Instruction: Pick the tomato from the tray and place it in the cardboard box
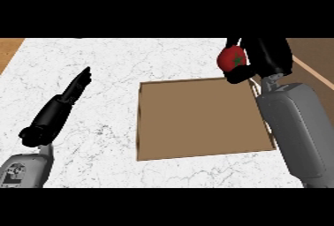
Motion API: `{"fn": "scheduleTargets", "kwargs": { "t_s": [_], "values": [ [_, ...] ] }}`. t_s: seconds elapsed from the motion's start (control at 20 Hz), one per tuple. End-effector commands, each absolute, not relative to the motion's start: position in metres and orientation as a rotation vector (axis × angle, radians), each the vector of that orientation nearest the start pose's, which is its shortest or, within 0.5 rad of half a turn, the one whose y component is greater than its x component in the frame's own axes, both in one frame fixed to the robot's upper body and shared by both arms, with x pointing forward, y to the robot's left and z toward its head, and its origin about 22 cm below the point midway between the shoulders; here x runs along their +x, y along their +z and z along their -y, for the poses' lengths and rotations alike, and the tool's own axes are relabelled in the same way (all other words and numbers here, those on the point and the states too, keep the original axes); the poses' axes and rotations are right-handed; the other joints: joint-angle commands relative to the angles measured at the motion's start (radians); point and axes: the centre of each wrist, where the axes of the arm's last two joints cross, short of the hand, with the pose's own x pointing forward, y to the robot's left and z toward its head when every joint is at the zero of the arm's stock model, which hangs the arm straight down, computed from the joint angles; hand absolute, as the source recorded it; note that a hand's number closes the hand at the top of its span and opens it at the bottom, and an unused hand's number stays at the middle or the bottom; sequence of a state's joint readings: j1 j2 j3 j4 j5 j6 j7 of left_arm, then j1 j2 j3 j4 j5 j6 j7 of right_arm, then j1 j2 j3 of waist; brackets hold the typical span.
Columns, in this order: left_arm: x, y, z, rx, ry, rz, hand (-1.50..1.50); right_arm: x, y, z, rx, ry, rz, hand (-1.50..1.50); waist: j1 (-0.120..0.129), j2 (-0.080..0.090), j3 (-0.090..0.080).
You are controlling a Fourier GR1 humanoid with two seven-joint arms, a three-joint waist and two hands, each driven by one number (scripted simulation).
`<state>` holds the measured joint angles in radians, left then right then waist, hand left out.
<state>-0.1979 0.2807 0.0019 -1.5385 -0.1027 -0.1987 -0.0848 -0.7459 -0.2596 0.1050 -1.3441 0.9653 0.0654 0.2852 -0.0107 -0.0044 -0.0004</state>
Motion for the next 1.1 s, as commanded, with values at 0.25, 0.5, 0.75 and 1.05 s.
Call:
{"fn": "scheduleTargets", "kwargs": {
  "t_s": [0.25, 0.5, 0.75, 1.05],
  "values": [
    [0.277, 0.067, -0.262, 0.076, -0.523, 1.744, 0.0, 0.381, 0.227, 0.256, -1.26, 0.526, 1.522, 1.5, 0.017, 0.002, 0.001],
    [0.292, 0.067, -0.26, 0.076, -0.551, 1.754, 0.0, 0.412, 0.243, 0.311, -1.268, 0.437, 1.46, 1.5, 0.032, 0.011, 0.001],
    [0.296, 0.069, -0.26, 0.07, -0.533, 1.757, 0.0, 0.404, 0.217, 0.375, -1.301, 0.618, 1.29, 1.5, 0.032, 0.015, 0.001],
    [0.298, 0.062, -0.266, 0.094, -0.553, 1.757, 0.0, 0.4, 0.205, 0.417, -1.099, 0.738, 1.049, 1.5, 0.031, 0.017, 0.001]
  ]
}}
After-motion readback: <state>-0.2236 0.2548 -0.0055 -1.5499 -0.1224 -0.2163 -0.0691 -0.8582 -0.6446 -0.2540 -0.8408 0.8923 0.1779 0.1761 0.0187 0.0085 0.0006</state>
